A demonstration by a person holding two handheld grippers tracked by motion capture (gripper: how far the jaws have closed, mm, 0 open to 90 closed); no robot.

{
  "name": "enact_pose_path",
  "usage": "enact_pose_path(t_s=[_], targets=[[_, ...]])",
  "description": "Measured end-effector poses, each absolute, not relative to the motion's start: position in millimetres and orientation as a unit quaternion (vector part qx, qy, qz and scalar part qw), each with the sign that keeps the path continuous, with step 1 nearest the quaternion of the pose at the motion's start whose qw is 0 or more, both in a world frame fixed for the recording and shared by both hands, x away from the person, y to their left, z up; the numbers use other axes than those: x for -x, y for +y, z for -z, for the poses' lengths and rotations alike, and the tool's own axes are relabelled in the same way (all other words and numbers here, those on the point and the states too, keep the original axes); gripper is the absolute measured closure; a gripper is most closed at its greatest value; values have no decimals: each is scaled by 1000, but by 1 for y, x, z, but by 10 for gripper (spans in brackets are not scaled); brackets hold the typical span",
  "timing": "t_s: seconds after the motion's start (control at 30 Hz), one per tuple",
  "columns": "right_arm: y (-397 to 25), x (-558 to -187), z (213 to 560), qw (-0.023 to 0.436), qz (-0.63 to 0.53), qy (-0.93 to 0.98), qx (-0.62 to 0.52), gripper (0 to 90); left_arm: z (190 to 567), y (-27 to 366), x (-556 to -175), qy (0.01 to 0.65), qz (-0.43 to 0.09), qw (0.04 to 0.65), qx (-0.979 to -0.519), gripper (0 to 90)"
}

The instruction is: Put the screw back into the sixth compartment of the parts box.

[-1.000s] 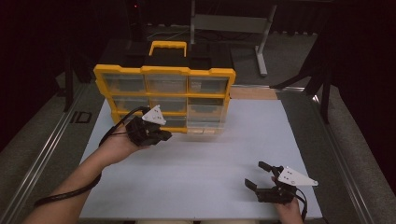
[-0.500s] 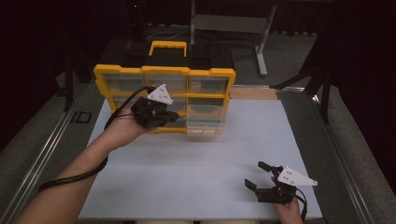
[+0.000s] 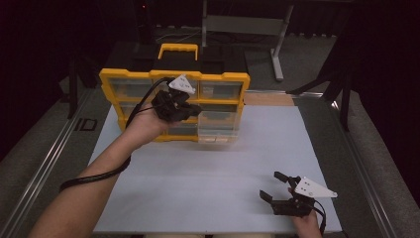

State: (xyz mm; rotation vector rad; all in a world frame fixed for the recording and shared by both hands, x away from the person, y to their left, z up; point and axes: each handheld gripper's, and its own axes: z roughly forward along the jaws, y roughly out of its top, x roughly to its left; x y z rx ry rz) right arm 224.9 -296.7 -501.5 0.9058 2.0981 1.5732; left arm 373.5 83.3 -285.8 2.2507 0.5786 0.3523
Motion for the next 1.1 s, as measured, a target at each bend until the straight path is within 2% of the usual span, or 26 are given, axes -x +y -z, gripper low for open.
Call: enact_pose_path(t_s=[0.37, 0.6, 1.1], targets=[[-297, -225, 501, 182, -558, 743, -321, 124, 291, 62, -379, 236, -138, 390, -879, 883], [-297, -225, 502, 181, -558, 743, -322, 124, 297, 46, -384, 241, -150, 372, -884, 882], [-297, -225, 501, 179, -557, 745, -321, 124, 315, 30, -396, 253, -136, 328, -900, 881]])
